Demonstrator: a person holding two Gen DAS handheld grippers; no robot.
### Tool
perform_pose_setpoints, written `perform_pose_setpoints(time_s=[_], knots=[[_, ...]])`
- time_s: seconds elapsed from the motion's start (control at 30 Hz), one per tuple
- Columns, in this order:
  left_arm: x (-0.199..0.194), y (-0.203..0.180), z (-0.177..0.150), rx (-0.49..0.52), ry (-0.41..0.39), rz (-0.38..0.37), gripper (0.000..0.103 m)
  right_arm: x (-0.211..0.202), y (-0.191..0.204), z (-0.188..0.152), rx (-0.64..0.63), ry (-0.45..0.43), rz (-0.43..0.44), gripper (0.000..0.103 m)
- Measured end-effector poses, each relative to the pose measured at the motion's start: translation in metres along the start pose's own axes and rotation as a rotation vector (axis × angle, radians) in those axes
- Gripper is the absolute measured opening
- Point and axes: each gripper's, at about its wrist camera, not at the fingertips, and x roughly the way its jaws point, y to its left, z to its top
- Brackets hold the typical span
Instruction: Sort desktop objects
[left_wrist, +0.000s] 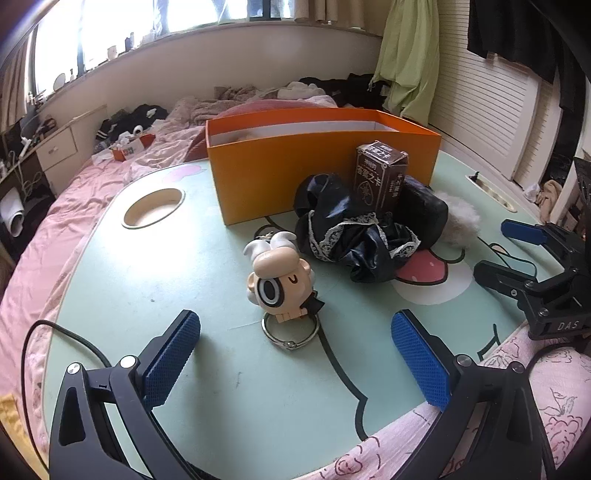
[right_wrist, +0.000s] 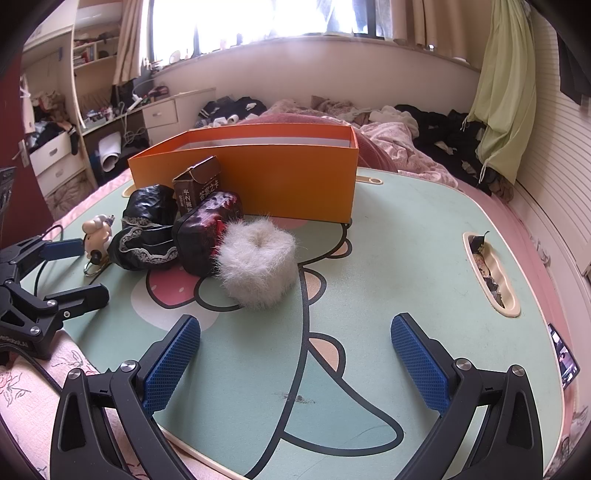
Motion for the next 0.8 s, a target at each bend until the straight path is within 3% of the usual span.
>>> perform_pose_setpoints(time_s=[0.07, 0.17, 0.27, 0.4, 0.47, 0.57, 0.63, 0.7, 0.8], knots=[[-0.005, -0.005, 0.000, 0.031, -0.022, 0.090, 0.103, 0.000, 0.000, 0.000, -0.001, 0.000, 0.000, 0.103], [-0.008, -0.013, 0.000, 0.076, -0.043, 0.144, 0.103, 0.000, 0.000, 0.000, -0.003, -0.002, 0.000, 0.103], [-0.007, -0.007, 0.001, 0.056, -0.038, 0.117, 0.103, -0.001, -0.003, 0.001, 0.003, -0.002, -0.009, 0.103], [0.000, 0.009, 0.001, -0.020, -0.008, 0.028, 0.103, -0.001, -0.012, 0.005, 0.030, 0.000, -0.037, 0.103], [0.002, 0.010, -0.001, -0.046, 0.002, -0.002, 0.103, -0.010, -0.020, 0.014, 0.052, -0.042, -0.025, 0.100], [0.003, 0.009, 0.000, -0.049, 0.002, 0.000, 0.103, -0.032, -0.022, 0.050, 0.051, -0.114, -0.010, 0.097], [0.003, 0.009, 0.000, -0.048, 0.002, 0.000, 0.103, -0.042, -0.017, 0.089, 0.030, -0.127, 0.049, 0.097], [0.003, 0.009, 0.000, -0.048, 0.002, 0.000, 0.103, -0.040, -0.012, 0.122, 0.038, -0.084, 0.121, 0.097], [0.003, 0.008, 0.001, -0.048, 0.001, 0.000, 0.103, 0.004, -0.009, 0.178, 0.119, 0.112, 0.210, 0.097]])
